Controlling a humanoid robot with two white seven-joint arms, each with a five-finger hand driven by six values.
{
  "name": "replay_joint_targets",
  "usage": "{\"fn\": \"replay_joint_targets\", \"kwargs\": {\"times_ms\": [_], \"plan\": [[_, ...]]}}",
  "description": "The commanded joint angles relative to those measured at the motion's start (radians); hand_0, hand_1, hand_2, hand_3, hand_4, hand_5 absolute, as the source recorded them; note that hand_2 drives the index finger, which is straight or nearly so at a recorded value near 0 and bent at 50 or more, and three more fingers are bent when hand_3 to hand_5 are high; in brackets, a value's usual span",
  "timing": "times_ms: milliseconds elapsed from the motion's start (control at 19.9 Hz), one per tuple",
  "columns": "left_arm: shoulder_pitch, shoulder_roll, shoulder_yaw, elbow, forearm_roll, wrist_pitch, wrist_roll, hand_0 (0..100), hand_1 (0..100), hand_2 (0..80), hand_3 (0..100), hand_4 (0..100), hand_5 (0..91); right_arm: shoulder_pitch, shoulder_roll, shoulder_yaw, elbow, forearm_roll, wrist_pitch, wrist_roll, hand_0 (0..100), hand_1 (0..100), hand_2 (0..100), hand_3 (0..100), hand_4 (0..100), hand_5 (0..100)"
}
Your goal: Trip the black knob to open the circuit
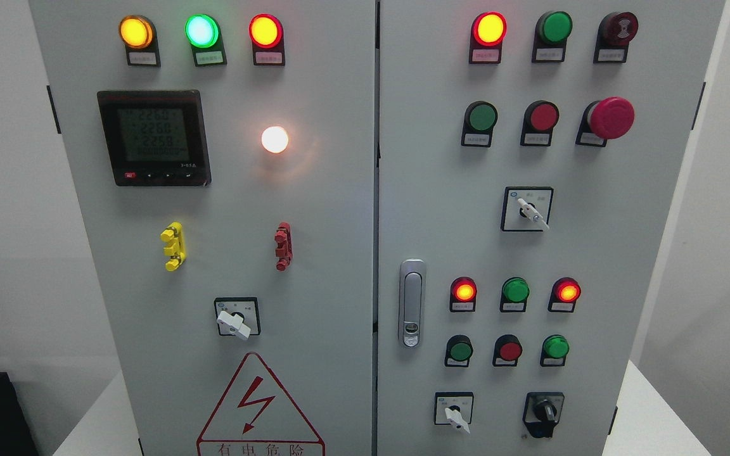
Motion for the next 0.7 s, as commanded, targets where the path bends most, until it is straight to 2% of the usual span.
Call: {"fn": "replay_joint_targets", "kwargs": {"times_ms": [0,251,652], "plan": [[-0.002,-0.001,0.001,0.001,0.002,0.001,0.0,12,39,0.0,0,0,0.0,-0.016,-0.003,-0.001,-0.039,-0.002,0.003,0.008,92,91,0,100,94,84],[0.0,-0.001,0.001,0.001,0.002,0.001,0.0,12,39,0.0,0,0,0.0,-0.039,-0.006,-0.004,-0.056,-0.002,0.027,0.008,87,84,0,100,95,86],[0.0,-0.001,0.001,0.001,0.002,0.001,0.0,12,39,0.0,0,0,0.0,-0.091,-0.024,-0.016,-0.078,-0.002,0.053,0.008,80,81,0,100,96,88]]}}
